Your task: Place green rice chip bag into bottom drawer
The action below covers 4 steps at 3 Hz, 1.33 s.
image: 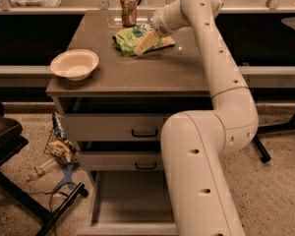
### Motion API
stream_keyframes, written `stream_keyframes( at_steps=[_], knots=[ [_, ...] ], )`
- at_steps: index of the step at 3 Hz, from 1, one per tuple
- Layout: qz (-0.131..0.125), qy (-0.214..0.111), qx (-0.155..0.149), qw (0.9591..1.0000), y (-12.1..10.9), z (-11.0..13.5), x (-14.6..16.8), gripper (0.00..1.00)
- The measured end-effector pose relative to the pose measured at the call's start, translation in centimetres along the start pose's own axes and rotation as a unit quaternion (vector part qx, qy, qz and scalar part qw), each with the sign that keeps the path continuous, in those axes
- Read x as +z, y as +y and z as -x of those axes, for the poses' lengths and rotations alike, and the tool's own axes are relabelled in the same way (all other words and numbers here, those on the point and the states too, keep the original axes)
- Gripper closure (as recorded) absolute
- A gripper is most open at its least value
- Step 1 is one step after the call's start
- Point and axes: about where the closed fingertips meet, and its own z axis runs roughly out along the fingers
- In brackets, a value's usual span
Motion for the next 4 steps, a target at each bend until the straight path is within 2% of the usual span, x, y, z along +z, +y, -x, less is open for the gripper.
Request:
stream_keyframes(
  at_steps=[1, 2, 3, 4],
  knots=[
    [0.05, -0.011, 0.017, 0.9985, 2.63, -0.84, 1.6, 0.0],
    [0.065, -0.014, 0.021, 0.9976, 3.35, -0.87, 1.85, 0.15],
    [0.064, -0.014, 0.021, 0.9976, 3.37, -0.51, 1.53, 0.46],
    [0.064, -0.014, 0.021, 0.9976, 3.3, -0.33, 1.39, 0.69]
  ],
)
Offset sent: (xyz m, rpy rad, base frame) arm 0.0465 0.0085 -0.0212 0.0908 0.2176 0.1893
